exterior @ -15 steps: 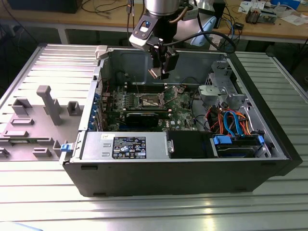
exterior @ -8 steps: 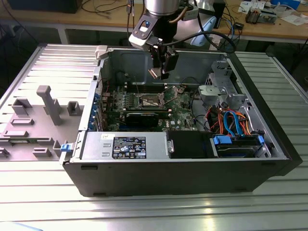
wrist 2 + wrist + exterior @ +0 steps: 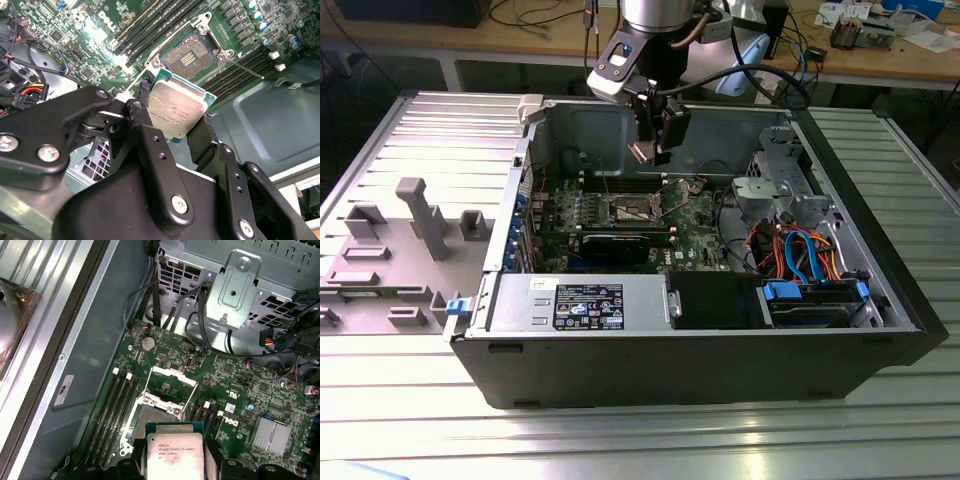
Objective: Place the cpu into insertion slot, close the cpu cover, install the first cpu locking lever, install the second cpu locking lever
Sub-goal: 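Place the cpu into insertion slot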
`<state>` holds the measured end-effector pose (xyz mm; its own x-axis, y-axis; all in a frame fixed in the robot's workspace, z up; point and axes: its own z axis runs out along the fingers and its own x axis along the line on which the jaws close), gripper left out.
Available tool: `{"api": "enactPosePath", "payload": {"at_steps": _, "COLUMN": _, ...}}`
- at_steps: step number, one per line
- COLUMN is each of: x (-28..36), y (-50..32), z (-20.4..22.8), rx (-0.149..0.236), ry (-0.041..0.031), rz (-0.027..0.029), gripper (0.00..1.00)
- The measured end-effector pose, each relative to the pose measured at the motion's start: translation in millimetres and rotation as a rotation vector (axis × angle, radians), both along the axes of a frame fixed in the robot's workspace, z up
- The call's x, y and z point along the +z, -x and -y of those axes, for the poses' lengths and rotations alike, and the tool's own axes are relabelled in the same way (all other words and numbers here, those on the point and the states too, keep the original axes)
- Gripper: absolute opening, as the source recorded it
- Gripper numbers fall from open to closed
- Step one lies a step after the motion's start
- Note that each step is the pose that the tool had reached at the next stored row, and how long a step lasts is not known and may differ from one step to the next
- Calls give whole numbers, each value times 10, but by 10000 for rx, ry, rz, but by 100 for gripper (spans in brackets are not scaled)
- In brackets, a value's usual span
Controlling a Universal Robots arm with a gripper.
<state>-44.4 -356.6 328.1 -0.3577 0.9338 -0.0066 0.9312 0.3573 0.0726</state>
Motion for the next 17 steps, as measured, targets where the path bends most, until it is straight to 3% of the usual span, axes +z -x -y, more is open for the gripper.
{"api": "enactPosePath", "payload": {"at_steps": 17, "x": 0, "y": 0, "z": 0, "rx": -242, "ry": 33, "rz": 0, "gripper": 55}}
